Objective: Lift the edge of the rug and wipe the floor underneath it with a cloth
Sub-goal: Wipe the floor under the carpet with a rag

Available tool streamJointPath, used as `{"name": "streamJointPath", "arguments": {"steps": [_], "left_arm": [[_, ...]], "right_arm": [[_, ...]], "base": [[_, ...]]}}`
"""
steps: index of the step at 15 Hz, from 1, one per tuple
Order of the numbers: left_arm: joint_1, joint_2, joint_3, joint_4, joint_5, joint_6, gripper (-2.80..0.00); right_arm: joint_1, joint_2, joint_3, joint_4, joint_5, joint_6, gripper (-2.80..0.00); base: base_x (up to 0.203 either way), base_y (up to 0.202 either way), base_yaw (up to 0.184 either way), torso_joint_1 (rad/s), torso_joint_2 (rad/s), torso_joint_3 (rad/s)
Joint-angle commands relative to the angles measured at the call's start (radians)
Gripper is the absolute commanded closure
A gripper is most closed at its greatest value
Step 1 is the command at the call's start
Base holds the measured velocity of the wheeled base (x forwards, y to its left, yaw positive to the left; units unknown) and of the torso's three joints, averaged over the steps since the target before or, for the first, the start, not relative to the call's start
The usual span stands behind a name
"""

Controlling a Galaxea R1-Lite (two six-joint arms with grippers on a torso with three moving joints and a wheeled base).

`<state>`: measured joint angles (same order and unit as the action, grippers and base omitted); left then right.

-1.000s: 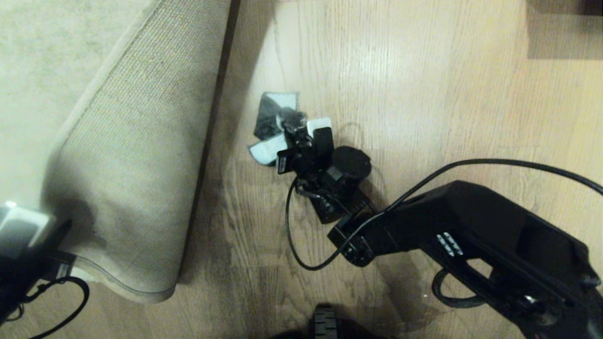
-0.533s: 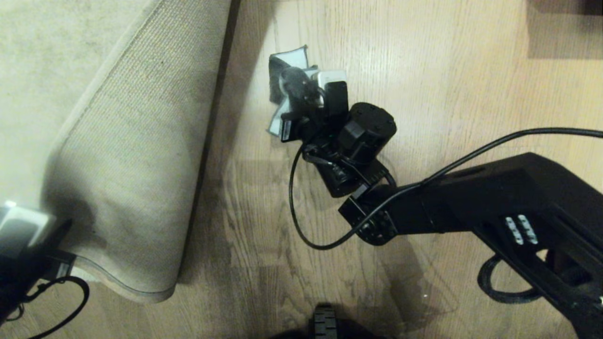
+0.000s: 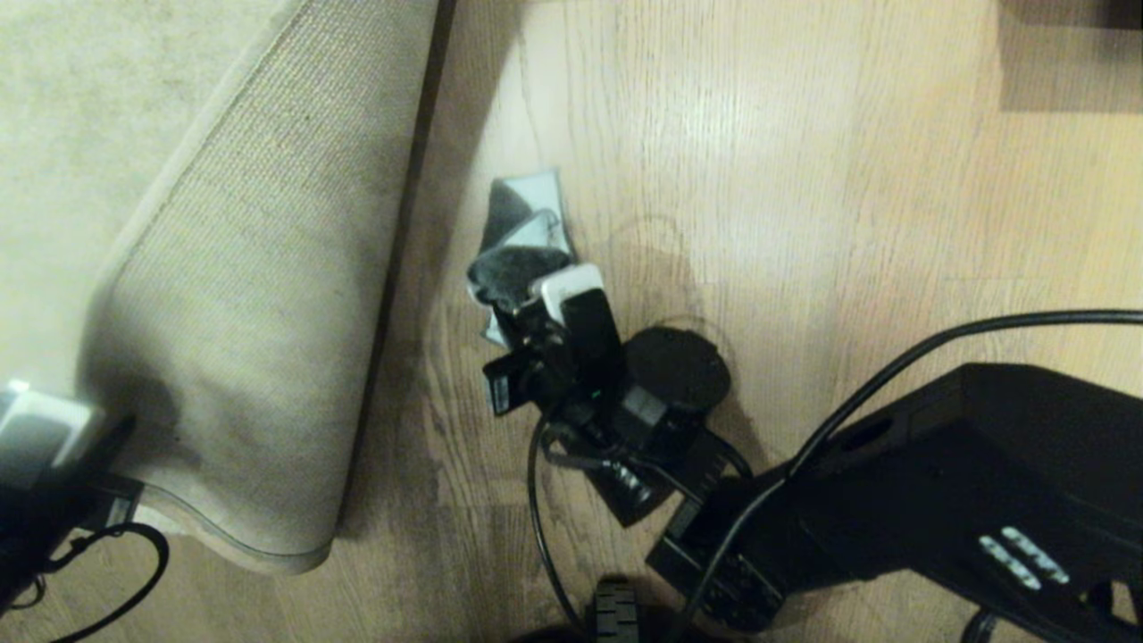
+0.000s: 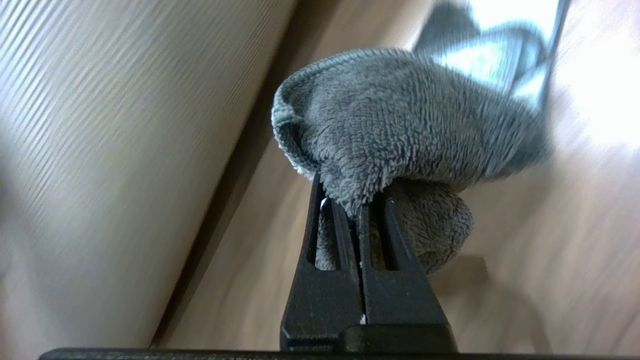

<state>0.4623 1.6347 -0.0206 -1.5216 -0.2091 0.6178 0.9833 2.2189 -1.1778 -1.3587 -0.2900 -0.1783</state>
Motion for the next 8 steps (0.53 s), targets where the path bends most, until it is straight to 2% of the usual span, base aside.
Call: {"name": "streamJointPath", "arguments": {"steps": [1,3,8], "left_arm": [[-0.001,0.001,0.001,-0.048,-0.001,0.003,0.00],[-0.001,0.005,-0.002,-0.048,-0.001,0.003,0.00],[-0.001,0.036,-0.061,-0.048,0.003,0.000,0.00]], "right_arm": [[0.064,0.023,0.180,-0.083,-0.001,-0.002,0.00],[0.110,0.065,0.251,-0.115,-0.001,-0.001,0.00],[0.121,0.175,0.185,-0.118,0.001,0.000,0.00]], "base": [[0.000,0.000,0.000,0.000,0.00,0.000],[0.000,0.000,0.000,0.000,0.00,0.000],[0.000,0.000,0.000,0.000,0.00,0.000]]}}
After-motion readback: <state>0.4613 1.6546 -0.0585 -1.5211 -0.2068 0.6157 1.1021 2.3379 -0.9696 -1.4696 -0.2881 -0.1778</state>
